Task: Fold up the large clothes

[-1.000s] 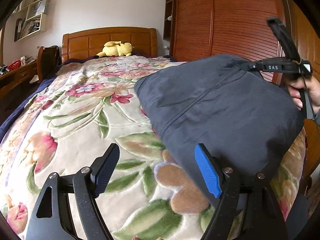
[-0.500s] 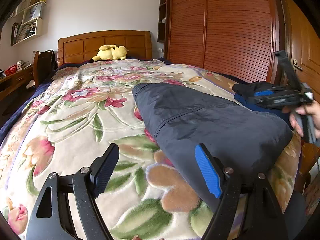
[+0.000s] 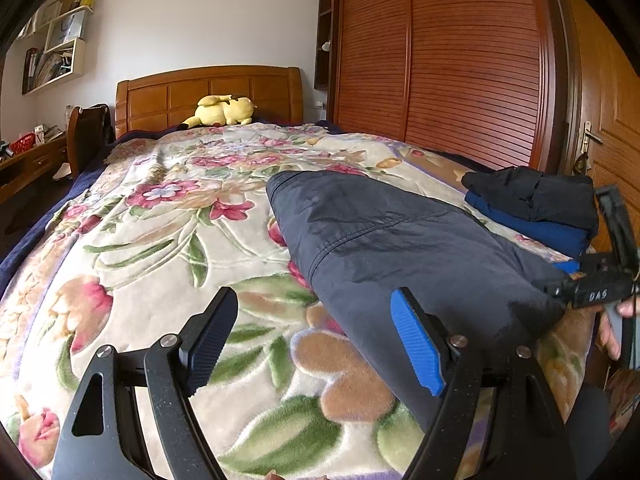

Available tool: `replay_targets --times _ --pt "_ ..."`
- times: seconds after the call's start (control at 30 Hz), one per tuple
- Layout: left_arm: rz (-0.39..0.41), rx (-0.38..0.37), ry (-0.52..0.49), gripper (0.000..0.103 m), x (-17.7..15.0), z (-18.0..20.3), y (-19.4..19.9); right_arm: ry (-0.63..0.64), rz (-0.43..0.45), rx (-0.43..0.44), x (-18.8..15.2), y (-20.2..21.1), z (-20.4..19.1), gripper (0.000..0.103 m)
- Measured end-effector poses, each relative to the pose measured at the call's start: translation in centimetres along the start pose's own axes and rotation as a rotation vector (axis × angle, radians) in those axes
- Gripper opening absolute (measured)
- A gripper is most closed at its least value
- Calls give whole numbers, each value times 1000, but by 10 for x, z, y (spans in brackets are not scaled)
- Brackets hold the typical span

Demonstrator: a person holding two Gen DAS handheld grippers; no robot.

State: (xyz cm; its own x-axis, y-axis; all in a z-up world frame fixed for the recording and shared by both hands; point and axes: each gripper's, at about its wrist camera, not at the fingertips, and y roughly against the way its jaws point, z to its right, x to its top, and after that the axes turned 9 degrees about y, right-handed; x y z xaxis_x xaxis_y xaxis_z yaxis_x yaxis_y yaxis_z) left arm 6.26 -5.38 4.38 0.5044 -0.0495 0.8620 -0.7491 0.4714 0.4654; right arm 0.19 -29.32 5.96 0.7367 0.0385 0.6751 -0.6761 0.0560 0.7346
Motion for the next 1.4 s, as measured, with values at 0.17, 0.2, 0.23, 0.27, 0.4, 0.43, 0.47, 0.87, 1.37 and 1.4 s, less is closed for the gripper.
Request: replay_targets --times 0.17,0.2,0.23,0.27,0.4,0.43,0.47,0.87,1.37,1.4 --pt "0 9 0 80 -1 -2 2 -75 -15 38 -5 -20 5 86" --pt "-1 12 1 80 -1 -2 2 -97 -19 62 -7 -24 8 86" --pt "-2 14 1 80 -1 -2 1 -114 -21 83 -8 -27 10 86" --pt "-2 15 1 80 -1 -3 1 -125 -22 102 -10 -31 13 86" --pt "-6 24 1 80 -2 -3 -2 -155 -34 183 -11 -46 20 86" --pt "-7 25 1 80 -2 -3 -2 -163 -36 206 -11 -50 20 86" --pt "-8 26 1 80 -2 -3 -3 -163 -36 221 -11 -52 20 86" --pt "-18 40 -1 80 4 -5 -13 -86 5 337 -6 -71 21 56" --pt "-155 61 32 80 76 -24 -133 52 172 188 -4 -51 39 15" --pt "-165 64 30 80 78 -25 -143 64 174 169 -1 -50 40 15"
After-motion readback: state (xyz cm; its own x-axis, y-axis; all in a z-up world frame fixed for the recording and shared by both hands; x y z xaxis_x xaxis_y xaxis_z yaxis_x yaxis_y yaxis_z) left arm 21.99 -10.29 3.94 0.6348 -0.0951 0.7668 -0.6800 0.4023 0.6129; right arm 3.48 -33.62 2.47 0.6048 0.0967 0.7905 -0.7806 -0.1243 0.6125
